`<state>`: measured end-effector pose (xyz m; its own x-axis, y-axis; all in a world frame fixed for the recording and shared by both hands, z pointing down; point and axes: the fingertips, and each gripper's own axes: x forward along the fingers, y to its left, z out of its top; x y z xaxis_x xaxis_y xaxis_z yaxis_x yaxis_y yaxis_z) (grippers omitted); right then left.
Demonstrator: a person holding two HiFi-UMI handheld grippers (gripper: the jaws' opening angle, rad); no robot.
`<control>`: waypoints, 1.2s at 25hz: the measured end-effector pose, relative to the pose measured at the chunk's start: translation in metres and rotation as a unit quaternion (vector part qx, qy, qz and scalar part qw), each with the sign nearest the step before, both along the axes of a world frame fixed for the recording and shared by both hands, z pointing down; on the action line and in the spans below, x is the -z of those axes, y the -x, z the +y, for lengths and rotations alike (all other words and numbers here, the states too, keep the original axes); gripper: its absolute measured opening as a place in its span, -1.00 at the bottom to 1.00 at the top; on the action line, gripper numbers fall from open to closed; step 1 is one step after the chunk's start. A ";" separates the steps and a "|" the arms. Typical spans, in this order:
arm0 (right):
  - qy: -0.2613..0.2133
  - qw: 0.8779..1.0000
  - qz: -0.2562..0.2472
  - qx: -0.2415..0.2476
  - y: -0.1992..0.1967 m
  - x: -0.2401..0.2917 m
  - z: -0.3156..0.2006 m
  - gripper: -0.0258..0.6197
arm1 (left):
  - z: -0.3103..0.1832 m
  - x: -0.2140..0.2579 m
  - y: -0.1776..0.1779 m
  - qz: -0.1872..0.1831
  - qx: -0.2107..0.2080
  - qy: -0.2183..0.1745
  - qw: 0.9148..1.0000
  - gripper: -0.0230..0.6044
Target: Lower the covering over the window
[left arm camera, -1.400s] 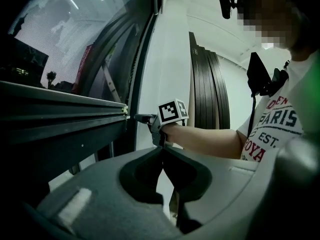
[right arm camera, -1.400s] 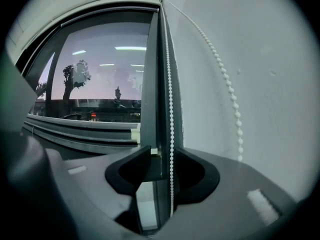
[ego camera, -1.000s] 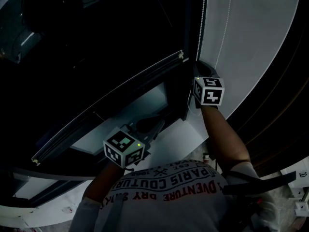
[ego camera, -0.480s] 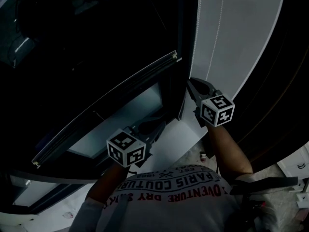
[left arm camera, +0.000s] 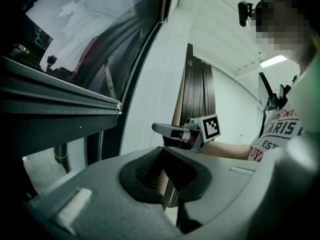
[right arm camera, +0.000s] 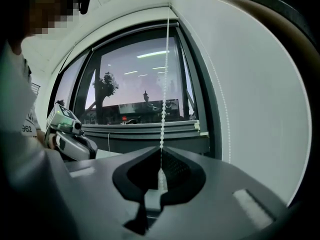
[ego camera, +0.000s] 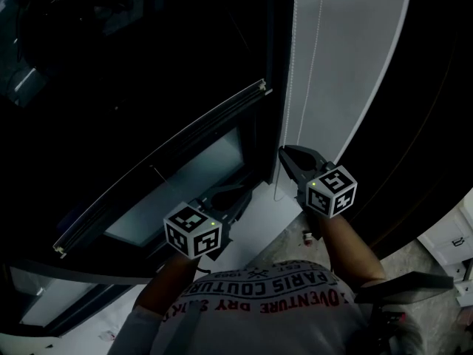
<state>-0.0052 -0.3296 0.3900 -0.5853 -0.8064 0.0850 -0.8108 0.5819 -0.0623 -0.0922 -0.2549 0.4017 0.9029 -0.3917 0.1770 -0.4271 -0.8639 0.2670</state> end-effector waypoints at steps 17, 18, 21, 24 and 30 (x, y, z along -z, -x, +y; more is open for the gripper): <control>-0.017 1.000 0.007 -0.011 0.010 0.003 0.078 -0.92 | 0.027 0.012 -0.001 0.041 -0.018 -0.028 0.999 -0.92; -0.008 1.000 0.017 -0.011 0.012 -0.005 0.081 -0.92 | 0.029 0.013 -0.001 0.043 -0.021 -0.027 0.998 -0.92; 0.028 0.999 0.020 0.003 0.022 -0.034 0.087 -0.92 | 0.032 0.020 -0.004 0.048 -0.027 -0.028 0.998 -0.92; 0.033 0.999 0.013 0.016 0.025 -0.040 0.091 -0.92 | 0.038 0.034 -0.007 0.048 -0.032 -0.042 0.997 -0.92; 0.035 0.997 0.038 0.049 0.024 -0.038 0.094 -0.92 | 0.026 0.070 -0.022 0.051 -0.026 -0.083 0.995 -0.75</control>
<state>-0.0288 -0.2360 0.4284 -0.6507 -0.7360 0.1868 -0.7541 0.6552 -0.0454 -0.0699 -0.2286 0.3320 0.9324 -0.3609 0.0208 -0.3595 -0.9196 0.1583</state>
